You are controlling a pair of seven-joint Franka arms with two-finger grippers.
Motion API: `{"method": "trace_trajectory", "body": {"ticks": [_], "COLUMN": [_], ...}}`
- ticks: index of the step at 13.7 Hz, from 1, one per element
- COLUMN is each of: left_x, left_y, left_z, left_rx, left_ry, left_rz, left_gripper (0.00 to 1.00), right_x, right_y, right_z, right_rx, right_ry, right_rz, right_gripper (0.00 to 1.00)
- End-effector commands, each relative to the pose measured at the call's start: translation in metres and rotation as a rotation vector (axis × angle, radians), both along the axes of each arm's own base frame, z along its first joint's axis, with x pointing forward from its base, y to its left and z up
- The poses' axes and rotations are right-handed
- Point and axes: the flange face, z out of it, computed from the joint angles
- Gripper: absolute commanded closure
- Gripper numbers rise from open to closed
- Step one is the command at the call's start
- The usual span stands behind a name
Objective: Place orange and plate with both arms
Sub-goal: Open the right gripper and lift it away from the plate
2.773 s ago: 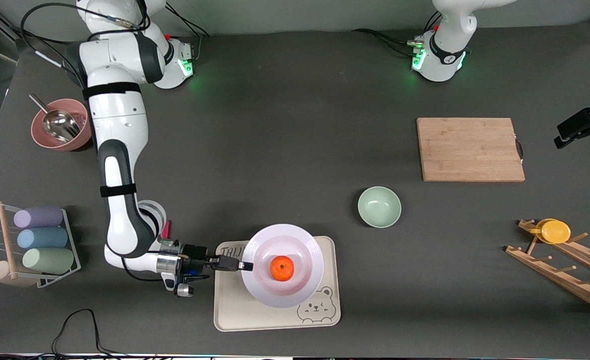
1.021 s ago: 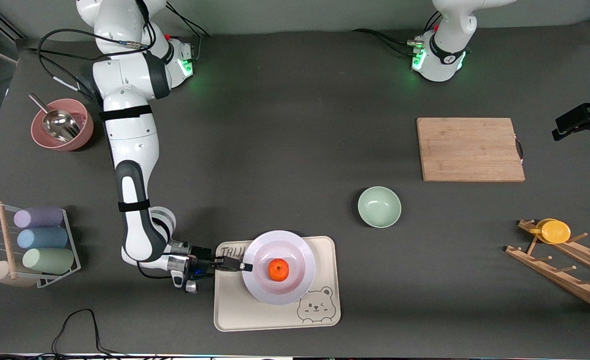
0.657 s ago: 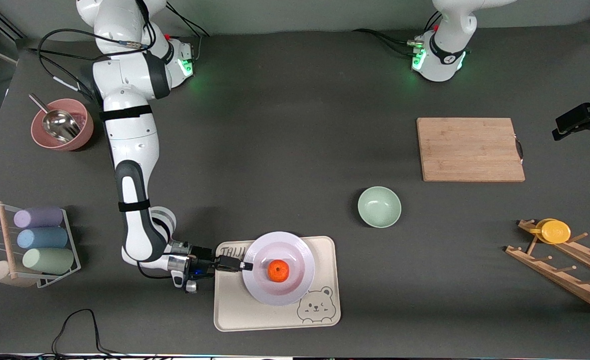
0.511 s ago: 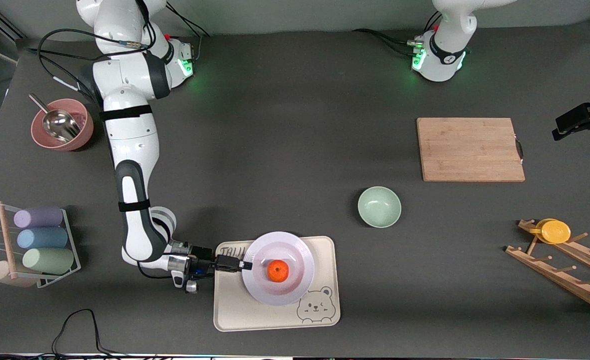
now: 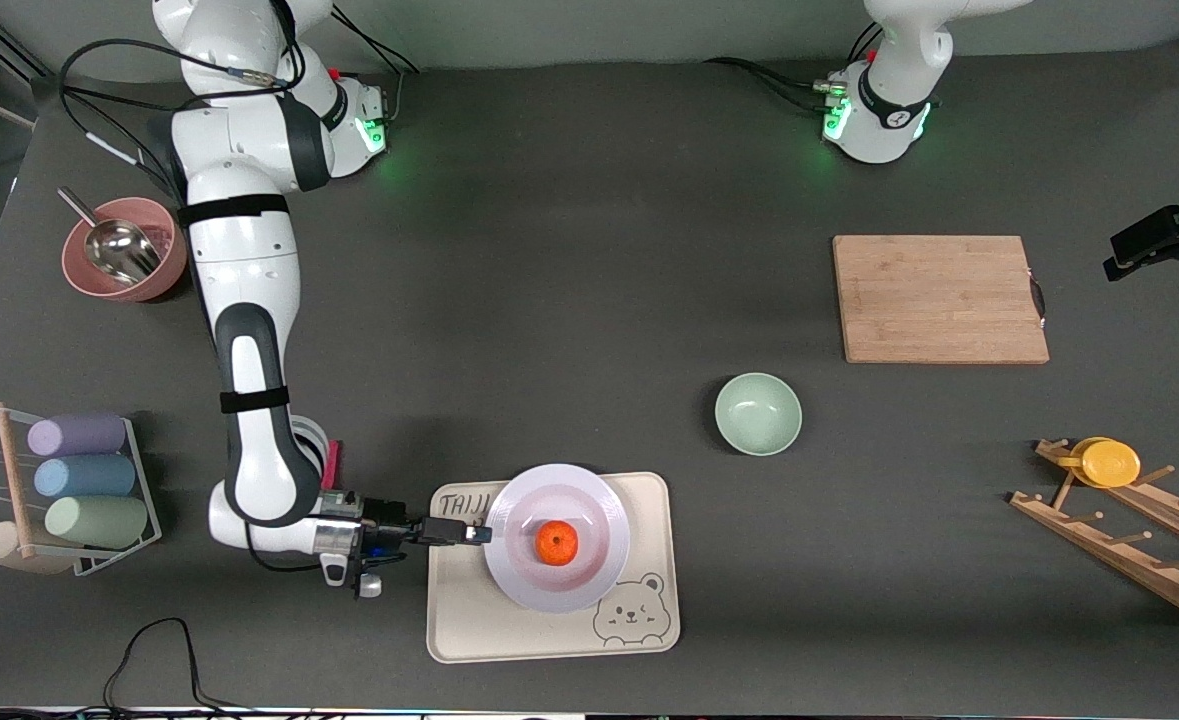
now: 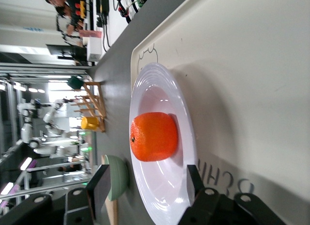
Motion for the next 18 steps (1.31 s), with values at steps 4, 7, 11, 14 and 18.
{"method": "trace_trajectory", "body": {"ticks": [4,7,11,14,18], "left_x": [-0.005,-0.007,-0.007,-0.007,-0.01], "left_y": [-0.001,0.001,0.0,0.0,0.0], "left_z": [0.005,0.003,0.004,0.004,0.005], "left_rx": [0.005,0.019,0.027,0.027,0.026], "left_ry": [0.003,0.023,0.022,0.025,0.032], "left_rz": [-0.016,-0.019,-0.023,-0.021,-0.021], "left_gripper": [0.0,0.0,0.0,0.0,0.0], "right_x": [-0.006,-0.03,-0.081,-0.117,-0.175], "right_y": [-0.06,-0.1,-0.143,-0.164,-0.171], "right_z": [0.107,0.185,0.302,0.368,0.421], "right_rx": [-0.323,-0.523,-0.749,-0.9,-1.016], "right_ry": [-0.055,-0.077,-0.01,0.053,0.093], "right_rz": [0.191,0.298,0.277,0.252,0.176], "right_gripper": [0.0,0.0,0.0,0.0,0.0]}}
